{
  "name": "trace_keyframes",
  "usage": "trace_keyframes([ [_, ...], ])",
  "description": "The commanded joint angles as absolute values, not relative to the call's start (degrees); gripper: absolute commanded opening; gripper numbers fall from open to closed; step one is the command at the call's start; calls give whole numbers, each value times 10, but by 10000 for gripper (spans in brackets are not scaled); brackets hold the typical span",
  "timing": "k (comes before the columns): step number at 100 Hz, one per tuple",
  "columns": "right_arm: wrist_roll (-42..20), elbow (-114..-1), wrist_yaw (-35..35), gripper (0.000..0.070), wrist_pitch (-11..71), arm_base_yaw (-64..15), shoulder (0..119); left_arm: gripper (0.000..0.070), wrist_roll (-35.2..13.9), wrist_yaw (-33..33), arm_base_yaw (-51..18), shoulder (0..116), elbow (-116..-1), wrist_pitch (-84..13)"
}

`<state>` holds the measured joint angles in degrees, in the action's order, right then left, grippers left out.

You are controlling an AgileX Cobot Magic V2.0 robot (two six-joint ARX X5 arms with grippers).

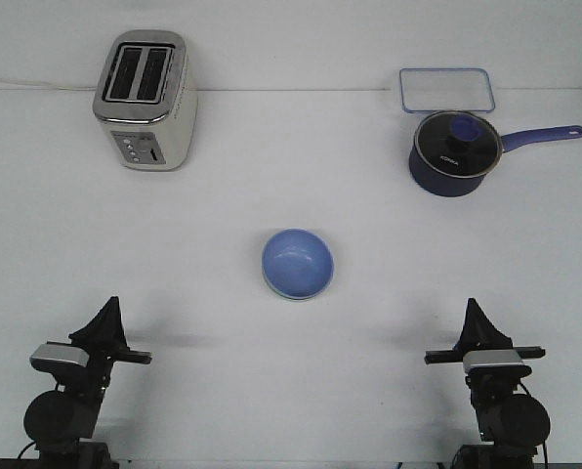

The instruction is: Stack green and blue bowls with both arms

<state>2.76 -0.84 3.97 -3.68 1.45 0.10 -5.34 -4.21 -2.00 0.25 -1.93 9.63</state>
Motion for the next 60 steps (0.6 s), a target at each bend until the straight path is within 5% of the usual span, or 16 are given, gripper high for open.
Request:
trace_keyframes([
  [1, 27, -7, 30, 3, -46, 14, 1, 10, -53, -40, -19, 2, -8, 103],
  [60, 28, -7, 26, 3, -69, 14, 1, 10, -53, -40, -19, 2, -8, 103],
])
